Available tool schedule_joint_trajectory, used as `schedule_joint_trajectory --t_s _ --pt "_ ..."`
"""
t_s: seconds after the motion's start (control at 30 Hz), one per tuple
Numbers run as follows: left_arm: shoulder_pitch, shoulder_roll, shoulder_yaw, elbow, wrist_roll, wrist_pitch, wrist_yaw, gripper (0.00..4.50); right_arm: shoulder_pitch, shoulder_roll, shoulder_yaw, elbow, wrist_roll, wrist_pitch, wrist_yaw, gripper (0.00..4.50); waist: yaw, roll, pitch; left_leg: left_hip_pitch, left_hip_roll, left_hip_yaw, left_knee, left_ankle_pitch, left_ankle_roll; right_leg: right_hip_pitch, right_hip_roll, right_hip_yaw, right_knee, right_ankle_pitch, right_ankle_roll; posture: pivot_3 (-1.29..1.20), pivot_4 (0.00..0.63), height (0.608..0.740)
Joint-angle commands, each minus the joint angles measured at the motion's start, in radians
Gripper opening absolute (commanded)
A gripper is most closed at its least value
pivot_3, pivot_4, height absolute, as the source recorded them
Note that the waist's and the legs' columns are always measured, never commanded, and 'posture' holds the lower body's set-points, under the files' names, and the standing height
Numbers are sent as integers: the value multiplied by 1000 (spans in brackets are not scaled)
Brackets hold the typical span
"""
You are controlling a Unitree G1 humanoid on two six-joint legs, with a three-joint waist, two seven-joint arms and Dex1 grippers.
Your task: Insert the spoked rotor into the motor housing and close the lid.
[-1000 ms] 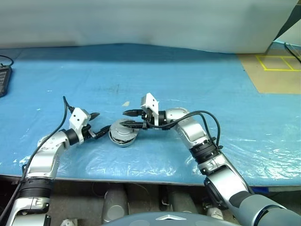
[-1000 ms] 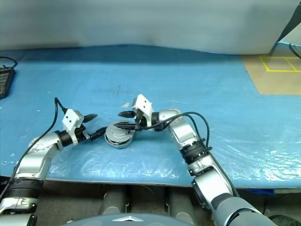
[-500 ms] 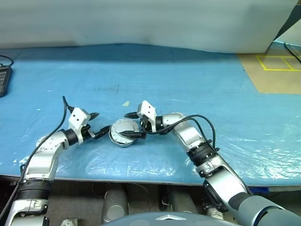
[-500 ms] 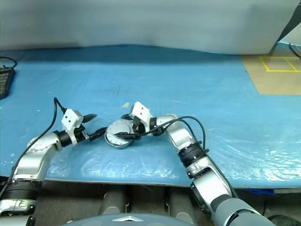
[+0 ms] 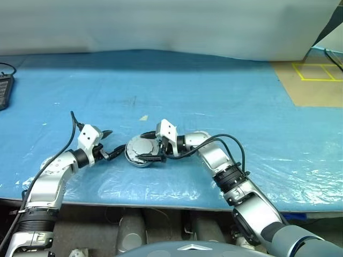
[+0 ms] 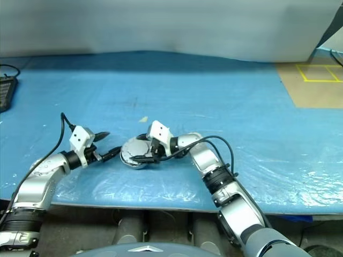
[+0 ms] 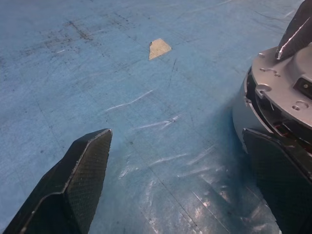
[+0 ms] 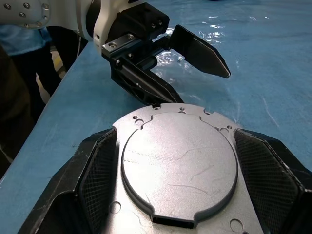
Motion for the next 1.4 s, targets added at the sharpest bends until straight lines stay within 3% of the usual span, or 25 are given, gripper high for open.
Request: schedule_joint_trajectory --t_s 0.03,0.5,1.13,1.4 --pt "3 13 16 -41 -14 -1 -3 4500 -4 6 11 26 -22 -24 -11 3106 0 0 0 0 0 0 0 0 0 0 0 0 0 0 0 0 150 740" --pt "-4 27 39 -10 -12 -16 -2 4500 -54 -3 33 -129 -38 173 -29 2985 -1 0 0 1 0 0 0 -1 1 1 0 0 0 0 0 0 150 740" --pt "-13 34 38 10 -10 -25 -22 4500 -66 18 63 -153 -90 282 -133 2985 -16 0 0 1 0 0 0 0 -1 1 0 0 1 0 0 0 150 740" --pt "25 73 71 -6 -49 -39 -91 4500 -70 41 12 -185 7 263 -86 2985 -19 0 0 1 0 0 0 0 0 1 0 0 1 0 0 0 150 740"
